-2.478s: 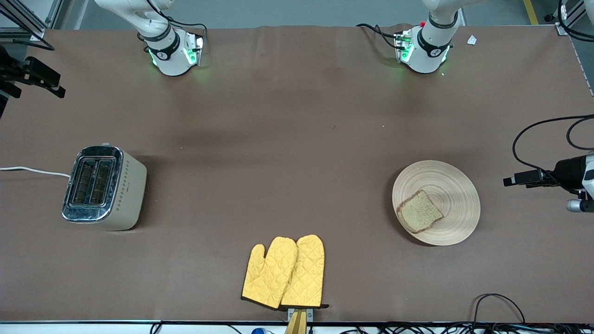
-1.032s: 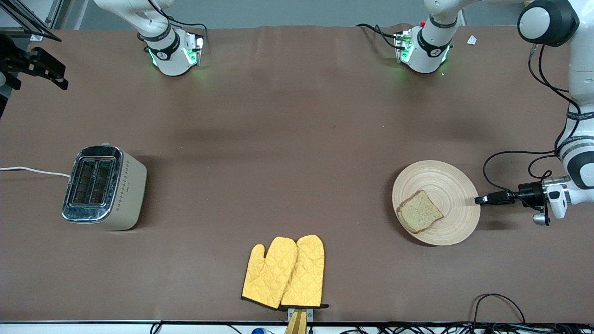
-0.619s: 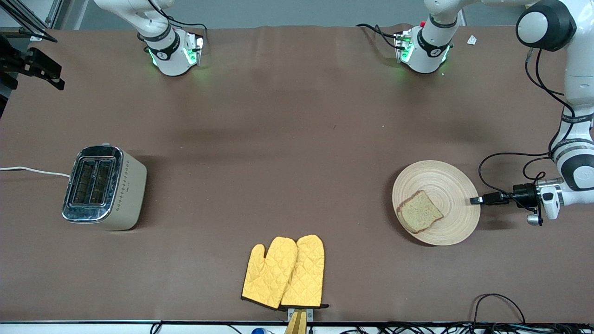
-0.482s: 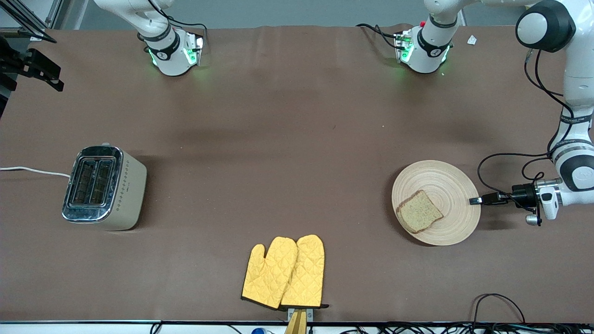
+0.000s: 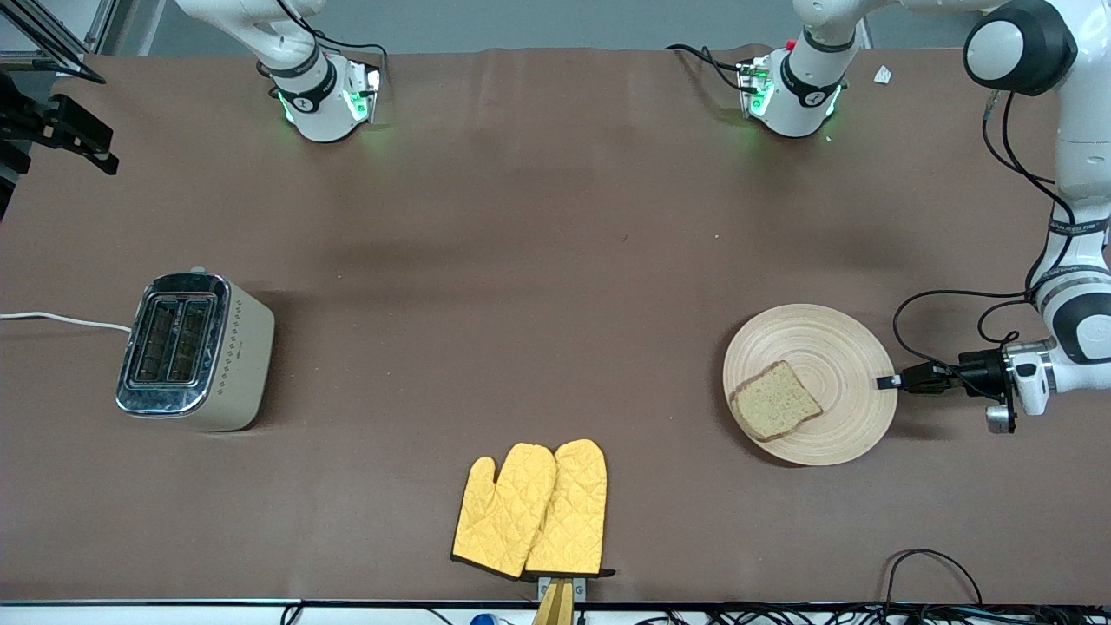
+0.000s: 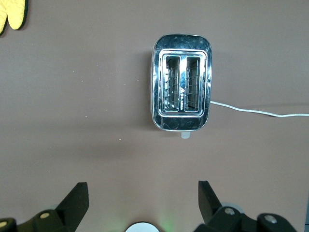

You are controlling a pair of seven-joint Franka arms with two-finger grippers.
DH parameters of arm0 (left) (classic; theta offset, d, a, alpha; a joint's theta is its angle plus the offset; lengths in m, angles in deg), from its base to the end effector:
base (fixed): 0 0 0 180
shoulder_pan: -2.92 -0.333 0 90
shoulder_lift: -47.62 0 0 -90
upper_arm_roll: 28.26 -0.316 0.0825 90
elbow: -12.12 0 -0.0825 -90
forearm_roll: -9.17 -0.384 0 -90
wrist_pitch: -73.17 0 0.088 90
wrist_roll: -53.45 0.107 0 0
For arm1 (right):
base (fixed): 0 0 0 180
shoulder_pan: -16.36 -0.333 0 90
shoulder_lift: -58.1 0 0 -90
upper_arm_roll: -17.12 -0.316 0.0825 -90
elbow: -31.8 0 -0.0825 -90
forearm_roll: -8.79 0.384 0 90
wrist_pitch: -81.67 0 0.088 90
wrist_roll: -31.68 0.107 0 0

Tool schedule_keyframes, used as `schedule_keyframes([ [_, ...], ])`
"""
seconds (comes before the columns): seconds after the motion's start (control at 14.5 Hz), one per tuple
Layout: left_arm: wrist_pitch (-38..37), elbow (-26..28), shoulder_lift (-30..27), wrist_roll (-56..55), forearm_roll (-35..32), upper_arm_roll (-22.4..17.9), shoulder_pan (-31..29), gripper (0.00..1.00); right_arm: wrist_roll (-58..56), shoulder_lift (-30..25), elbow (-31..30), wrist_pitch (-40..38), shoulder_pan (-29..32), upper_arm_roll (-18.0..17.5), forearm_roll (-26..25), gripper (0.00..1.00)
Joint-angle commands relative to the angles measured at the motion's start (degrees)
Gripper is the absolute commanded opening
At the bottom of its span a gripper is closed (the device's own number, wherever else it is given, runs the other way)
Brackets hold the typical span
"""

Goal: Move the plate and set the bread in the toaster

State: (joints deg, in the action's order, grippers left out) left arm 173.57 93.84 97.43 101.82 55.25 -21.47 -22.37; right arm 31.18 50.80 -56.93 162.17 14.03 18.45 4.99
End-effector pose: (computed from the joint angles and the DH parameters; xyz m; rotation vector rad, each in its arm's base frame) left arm 0.6593 0.1670 0.1733 2.1677 -0.1269 0.0360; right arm 0.4954 -0.0003 0.6875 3.0788 0.0246 -0.0246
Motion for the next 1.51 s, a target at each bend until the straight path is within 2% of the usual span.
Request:
schedule_keyframes([
  [0.0,-6.07,-1.12,-3.04,-3.53,-0.47,4.7,-0.02,0.0,0.14,-0.88,-0.92,0.45,0.57,-0.19,0.02,1.0],
  [0.21,-6.09,0.45,-4.54,-9.96,-0.56,11.73,0.42,0.0,0.23,-0.88,-0.92,0.54,0.48,-0.01,0.02,1.0],
  [0.34,-5.65,1.25,-4.55,-11.63,-0.56,14.47,2.86,0.0,0.58,-0.87,-0.83,0.37,0.57,-0.01,0.11,1.0],
  [0.48,-1.37,3.43,-5.42,-16.19,-0.21,14.74,8.13,0.02,0.49,-0.79,-0.92,-0.07,0.48,0.16,0.11,1.0],
  [0.76,15.49,8.89,-5.17,-17.26,1.28,17.89,17.36,0.02,-0.12,-0.53,-1.27,-1.12,0.4,0.16,0.02,1.0],
  [0.89,22.36,11.26,-4.29,-16.92,5.92,19.04,20.88,0.02,0.05,0.52,-1.71,-1.04,0.4,0.08,0.37,1.0],
  [1.1,27.3,13.2,-3.84,-16.04,10.25,19.04,25.46,0.04,0.49,2.2,-6.35,3.15,0.22,0.16,5.29,1.0],
  [1.24,28.8,13.55,-2.36,-14.55,10.43,19.04,26.08,0.05,2.41,2.64,-9.08,7.38,-0.74,-0.19,6.52,1.0],
  [1.45,28.89,13.38,-0.51,-7.44,11.48,19.04,26.26,0.05,9.27,3.87,-14.34,14.84,-5.39,-0.19,7.14,1.0],
])
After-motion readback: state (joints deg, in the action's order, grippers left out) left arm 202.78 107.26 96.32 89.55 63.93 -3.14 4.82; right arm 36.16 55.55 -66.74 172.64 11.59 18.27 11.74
